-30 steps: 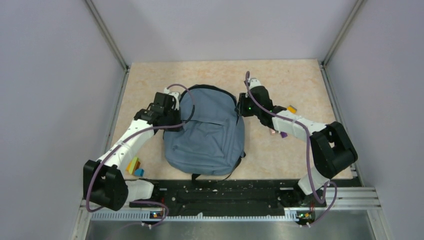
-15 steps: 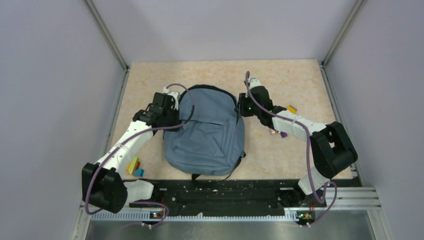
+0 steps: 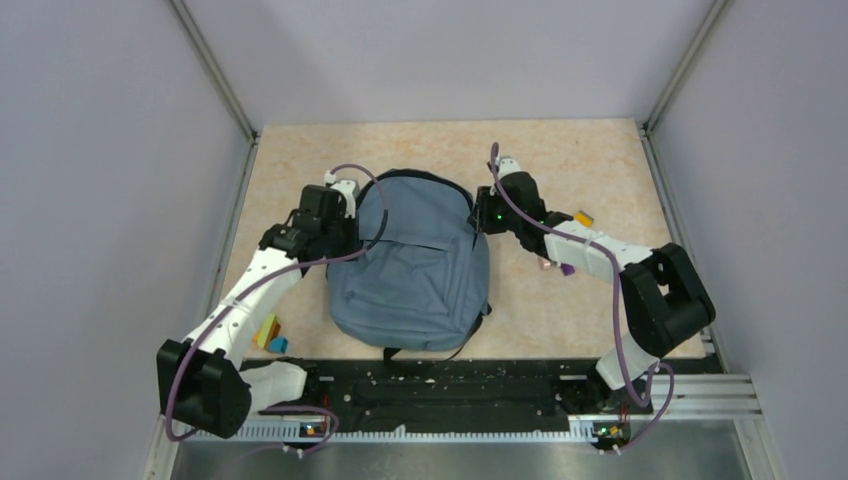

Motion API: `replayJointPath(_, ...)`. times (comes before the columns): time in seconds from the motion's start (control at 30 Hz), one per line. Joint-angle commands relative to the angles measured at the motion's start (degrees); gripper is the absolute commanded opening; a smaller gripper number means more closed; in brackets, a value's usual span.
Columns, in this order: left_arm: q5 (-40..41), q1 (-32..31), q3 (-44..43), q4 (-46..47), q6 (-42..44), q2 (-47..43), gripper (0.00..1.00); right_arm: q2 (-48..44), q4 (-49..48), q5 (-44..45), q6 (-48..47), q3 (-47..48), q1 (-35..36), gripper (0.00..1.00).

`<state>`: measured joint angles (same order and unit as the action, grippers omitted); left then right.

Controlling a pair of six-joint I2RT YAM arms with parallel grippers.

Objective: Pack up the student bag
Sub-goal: Adjust the student bag at the center of the board, then unzip the student bag at the center of the board.

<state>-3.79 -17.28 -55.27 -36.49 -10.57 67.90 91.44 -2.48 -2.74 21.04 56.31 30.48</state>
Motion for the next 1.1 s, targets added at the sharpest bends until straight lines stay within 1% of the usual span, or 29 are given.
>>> replayJointPath(0.0,-0.32,0.06,-0.09,0.94,0.31,0.58,0.24,-1.43,-1.47,-0.51,-0.42,0.99,-0.51,0.32)
replayJointPath(0.2,3.19,0.1,-0.39,-0.23,-0.38,1.94,0.28,-1.44,-1.39,-0.55,-0.58,0.99,-0.51,0.32)
replayJointPath(0.33,2.5,0.06,-0.33,-0.29,-0.42,2.6,0.31,-1.44,-1.39,-0.53,-0.67,0.94,-0.51,0.33)
replayJointPath(0.4,2.9,0.05,-0.63,-0.73,-0.5,2.8,0.3,-1.58,-1.36,-0.43,-0.71,0.94,-0.51,0.33)
replayJointPath(0.43,2.63,0.08,-0.71,-0.7,-0.58,2.74,0.29,-1.54,-1.38,-0.48,-0.68,0.92,-0.46,0.33)
replayJointPath(0.57,2.67,0.05,-0.22,0.22,-0.42,1.39,0.18,-1.44,-1.52,-0.44,-0.65,0.86,-0.51,0.33)
replayJointPath(0.67,2.25,0.12,0.13,0.61,-0.33,0.63,0.07,-1.44,-1.56,-0.49,-0.65,0.86,-0.51,0.33)
replayJointPath(0.7,2.04,0.06,0.15,0.74,-0.25,0.31,0.05,-1.44,-1.56,-0.47,-0.7,0.86,-0.51,0.33)
replayJointPath(0.83,1.35,0.05,0.45,1.62,0.25,-1.54,0.0,-1.44,-1.47,-0.59,-0.65,0.79,-0.51,0.33)
replayJointPath(0.97,-2.72,-0.69,1.07,3.11,0.3,-3.38,0.0,-1.54,-1.95,-1.0,-0.32,0.48,-0.51,0.33)
replayJointPath(1.07,-2.97,-1.87,0.46,3.2,-0.54,-3.52,0.0,-1.49,-2.52,-1.59,-0.11,0.36,-0.51,0.33)
